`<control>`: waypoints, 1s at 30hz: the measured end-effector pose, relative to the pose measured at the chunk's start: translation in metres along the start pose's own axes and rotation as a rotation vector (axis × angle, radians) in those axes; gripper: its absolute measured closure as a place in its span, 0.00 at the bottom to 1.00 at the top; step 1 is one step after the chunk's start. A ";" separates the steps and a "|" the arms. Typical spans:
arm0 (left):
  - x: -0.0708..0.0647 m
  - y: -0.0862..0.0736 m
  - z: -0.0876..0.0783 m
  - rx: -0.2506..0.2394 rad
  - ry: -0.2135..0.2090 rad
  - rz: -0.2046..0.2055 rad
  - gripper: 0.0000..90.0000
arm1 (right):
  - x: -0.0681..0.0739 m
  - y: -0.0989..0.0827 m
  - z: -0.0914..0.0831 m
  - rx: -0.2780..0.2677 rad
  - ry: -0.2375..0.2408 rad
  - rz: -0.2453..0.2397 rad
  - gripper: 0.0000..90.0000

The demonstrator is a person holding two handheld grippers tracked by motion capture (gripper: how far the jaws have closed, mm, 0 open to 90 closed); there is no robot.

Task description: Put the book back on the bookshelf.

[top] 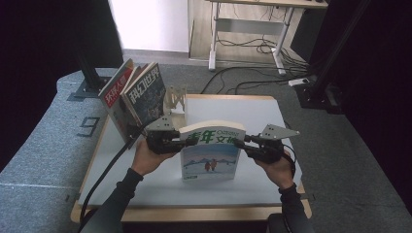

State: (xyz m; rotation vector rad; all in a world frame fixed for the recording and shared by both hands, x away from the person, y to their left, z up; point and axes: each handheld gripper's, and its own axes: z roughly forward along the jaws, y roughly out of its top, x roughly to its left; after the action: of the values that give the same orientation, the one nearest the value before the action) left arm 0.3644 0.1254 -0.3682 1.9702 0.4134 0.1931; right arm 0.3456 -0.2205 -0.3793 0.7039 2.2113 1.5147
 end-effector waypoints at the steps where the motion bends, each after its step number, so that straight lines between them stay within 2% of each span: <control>1: 0.000 0.000 0.000 -0.001 -0.004 0.003 0.82 | 0.000 0.000 0.000 0.001 0.000 0.001 0.73; 6: -0.001 -0.001 -0.001 -0.002 -0.017 0.018 0.82 | 0.000 -0.002 0.000 0.022 -0.017 -0.018 0.65; 11: -0.001 -0.001 0.000 -0.002 -0.014 0.021 0.82 | -0.004 -0.008 -0.001 0.029 -0.050 -0.004 0.52; 14: 0.000 0.000 0.000 -0.002 -0.012 0.014 0.82 | -0.009 -0.015 -0.004 0.040 -0.083 0.025 0.43; 22: 0.000 -0.001 0.000 -0.002 -0.016 0.018 0.82 | -0.021 -0.038 -0.012 0.070 -0.177 0.089 0.27; 30: 0.000 -0.001 0.000 -0.001 -0.020 0.020 0.82 | -0.027 -0.066 -0.010 0.121 -0.246 0.140 0.19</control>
State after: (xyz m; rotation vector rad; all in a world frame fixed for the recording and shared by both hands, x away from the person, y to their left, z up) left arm 0.3640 0.1259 -0.3686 1.9740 0.3801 0.1865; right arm 0.3495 -0.2635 -0.4369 1.0433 2.1161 1.2846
